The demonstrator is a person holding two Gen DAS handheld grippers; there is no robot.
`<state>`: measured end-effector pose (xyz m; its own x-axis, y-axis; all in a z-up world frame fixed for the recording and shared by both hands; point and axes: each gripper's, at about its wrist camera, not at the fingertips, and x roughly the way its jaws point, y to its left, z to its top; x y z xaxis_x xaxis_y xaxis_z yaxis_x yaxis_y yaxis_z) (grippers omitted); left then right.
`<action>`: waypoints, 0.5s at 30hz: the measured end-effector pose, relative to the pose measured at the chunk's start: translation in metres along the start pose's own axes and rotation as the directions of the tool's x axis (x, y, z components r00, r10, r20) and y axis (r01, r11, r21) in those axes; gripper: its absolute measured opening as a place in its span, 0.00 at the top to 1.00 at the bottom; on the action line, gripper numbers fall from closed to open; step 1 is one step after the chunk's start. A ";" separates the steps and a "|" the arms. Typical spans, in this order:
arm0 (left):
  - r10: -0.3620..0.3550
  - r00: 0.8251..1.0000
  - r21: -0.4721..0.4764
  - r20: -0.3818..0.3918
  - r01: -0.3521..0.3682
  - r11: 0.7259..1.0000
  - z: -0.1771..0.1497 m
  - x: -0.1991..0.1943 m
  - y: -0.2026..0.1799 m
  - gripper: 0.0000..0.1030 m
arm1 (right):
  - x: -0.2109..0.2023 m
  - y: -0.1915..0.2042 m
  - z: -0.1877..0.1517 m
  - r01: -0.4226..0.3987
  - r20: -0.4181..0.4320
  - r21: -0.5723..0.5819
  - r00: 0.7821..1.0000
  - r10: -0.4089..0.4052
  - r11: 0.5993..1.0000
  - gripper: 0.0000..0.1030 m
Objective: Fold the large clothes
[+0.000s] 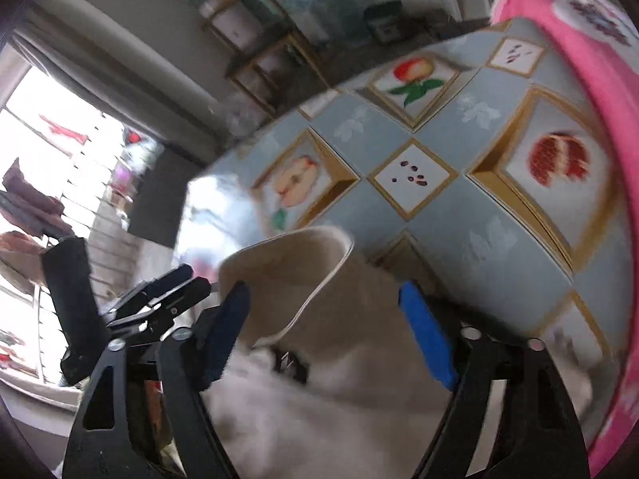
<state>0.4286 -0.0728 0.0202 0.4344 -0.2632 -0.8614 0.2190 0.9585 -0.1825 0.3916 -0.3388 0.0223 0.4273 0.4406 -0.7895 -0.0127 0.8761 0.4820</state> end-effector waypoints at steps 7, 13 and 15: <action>0.034 0.999 0.080 -0.015 -0.033 0.996 -0.004 0.020 -0.013 0.77 | 0.045 -0.007 0.007 0.041 -0.084 -0.006 0.996 -0.042 0.999 0.82; 0.006 0.995 0.200 0.101 -0.027 0.979 -0.028 -0.030 -0.026 0.89 | -0.013 0.022 -0.030 0.049 0.030 -0.167 0.999 -0.044 0.985 0.86; -0.002 0.993 0.232 0.120 -0.026 0.972 -0.042 -0.047 -0.028 0.90 | -0.032 0.029 -0.050 0.048 0.046 -0.214 0.998 -0.040 0.976 0.86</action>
<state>0.3657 -0.0831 0.0460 0.5357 -0.2764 -0.7979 0.4042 0.9135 -0.0450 0.3323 -0.3170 0.0424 0.4683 0.3961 -0.7898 -0.1854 0.9180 0.3505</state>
